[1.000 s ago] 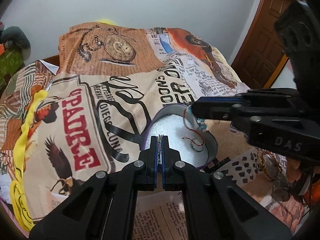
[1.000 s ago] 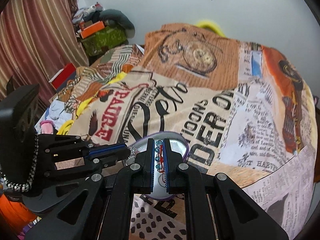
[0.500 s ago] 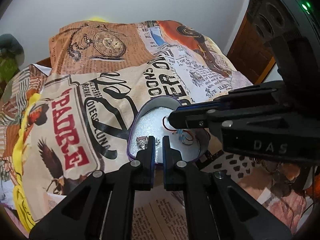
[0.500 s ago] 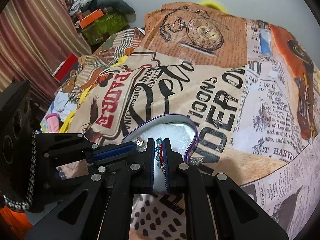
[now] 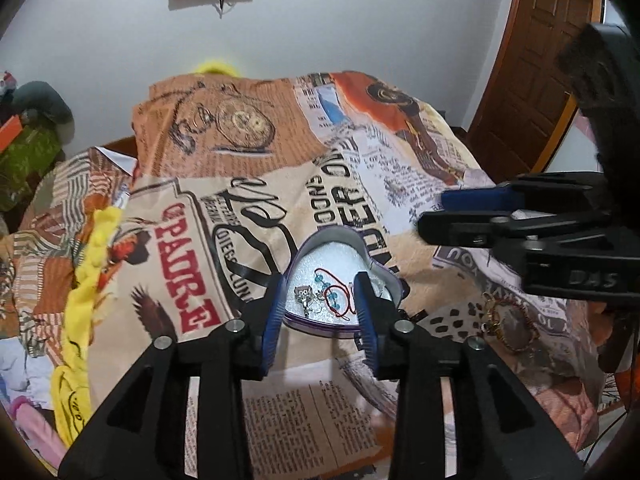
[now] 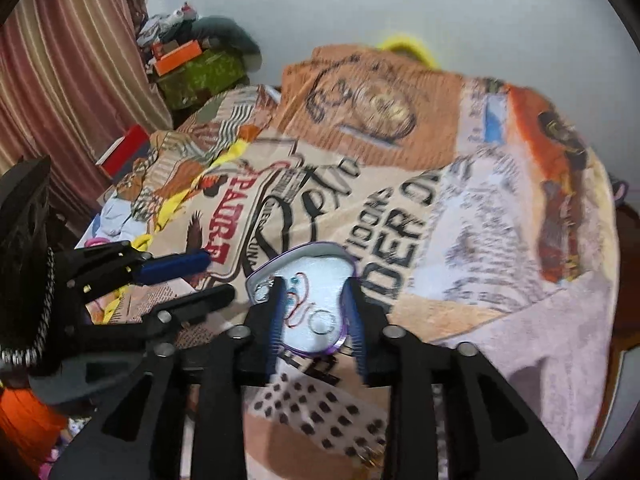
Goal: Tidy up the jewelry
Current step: 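Lower both held pieces into the heart tin and open both grippers, then withdraw both grippers from the tin toward the remaining jewelry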
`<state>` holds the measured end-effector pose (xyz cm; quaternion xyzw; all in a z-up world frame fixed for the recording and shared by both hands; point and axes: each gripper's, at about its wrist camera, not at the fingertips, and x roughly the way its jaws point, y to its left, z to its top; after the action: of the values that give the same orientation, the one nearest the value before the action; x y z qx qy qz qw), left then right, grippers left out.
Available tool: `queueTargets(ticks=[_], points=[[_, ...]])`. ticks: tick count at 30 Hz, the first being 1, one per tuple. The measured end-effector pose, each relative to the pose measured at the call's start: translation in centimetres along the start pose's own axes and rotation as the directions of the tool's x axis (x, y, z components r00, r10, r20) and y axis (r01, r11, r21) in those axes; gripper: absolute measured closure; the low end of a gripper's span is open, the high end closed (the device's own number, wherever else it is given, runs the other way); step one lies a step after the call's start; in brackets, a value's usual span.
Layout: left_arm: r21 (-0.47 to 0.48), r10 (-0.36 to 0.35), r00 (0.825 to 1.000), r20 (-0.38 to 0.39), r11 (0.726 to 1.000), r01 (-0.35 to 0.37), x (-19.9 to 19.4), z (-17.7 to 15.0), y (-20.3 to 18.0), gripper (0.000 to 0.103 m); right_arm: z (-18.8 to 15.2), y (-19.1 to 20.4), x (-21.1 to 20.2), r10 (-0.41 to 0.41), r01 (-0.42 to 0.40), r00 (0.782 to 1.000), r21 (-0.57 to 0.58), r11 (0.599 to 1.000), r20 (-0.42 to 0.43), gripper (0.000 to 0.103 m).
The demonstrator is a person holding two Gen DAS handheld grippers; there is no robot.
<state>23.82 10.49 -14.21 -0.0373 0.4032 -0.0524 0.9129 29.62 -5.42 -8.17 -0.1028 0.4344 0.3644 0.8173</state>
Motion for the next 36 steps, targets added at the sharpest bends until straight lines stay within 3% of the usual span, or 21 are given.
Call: queueTargets(ticks=[1, 4, 10, 14, 20, 27, 32, 36], points=[[0.001, 0.002, 1.000, 0.010, 1.000, -0.002, -0.6, 0.1, -0.3, 0.062, -0.1, -0.1, -0.8, -0.017, 0.017, 0.999, -0.003, 1.000, 0.027, 0.057], [0.002, 0.002, 1.000, 0.030, 1.000, -0.002, -1.8, 0.3, -0.9, 0.054, -0.6, -0.5, -3.2, -0.054, 0.055, 0.995, -0.011, 0.998, 0.078, 0.056], [0.027, -0.019, 0.998, 0.054, 0.999, 0.018, -3.7, 0.3, -3.1, 0.053, -2.9, -1.9, -6.5, -0.076, 0.076, 0.991, 0.003, 0.997, 0.108, 0.053], [0.057, -0.026, 0.999, 0.047, 0.998, 0.023, -4.3, -0.3, -4.6, 0.053, -5.3, -2.7, -7.2, -0.079, 0.080, 0.993, -0.008, 0.997, 0.088, 0.032], [0.059, -0.045, 0.999, 0.007, 0.997, 0.045, -3.7, -2.0, -6.2, 0.052, -9.0, -3.6, -6.0, -0.059, 0.059, 0.998, 0.010, 0.998, -0.006, 0.032], [0.033, -0.059, 0.996, -0.071, 0.998, 0.061, -1.8, -4.8, -6.7, 0.052, -12.0, -3.2, -1.7, -0.031, 0.033, 0.990, 0.008, 0.999, -0.138, 0.032], [0.062, -0.033, 0.995, -0.092, 0.997, 0.039, -1.2, -5.4, -7.0, 0.052, -12.3, -2.9, 0.1, -0.083, 0.078, 0.988, -0.042, 0.996, -0.129, 0.032], [0.076, -0.041, 0.996, -0.077, 0.996, 0.047, -1.3, -5.1, -7.3, 0.052, -12.3, -3.4, 0.2, -0.063, 0.058, 0.990, -0.047, 0.997, -0.126, 0.033]])
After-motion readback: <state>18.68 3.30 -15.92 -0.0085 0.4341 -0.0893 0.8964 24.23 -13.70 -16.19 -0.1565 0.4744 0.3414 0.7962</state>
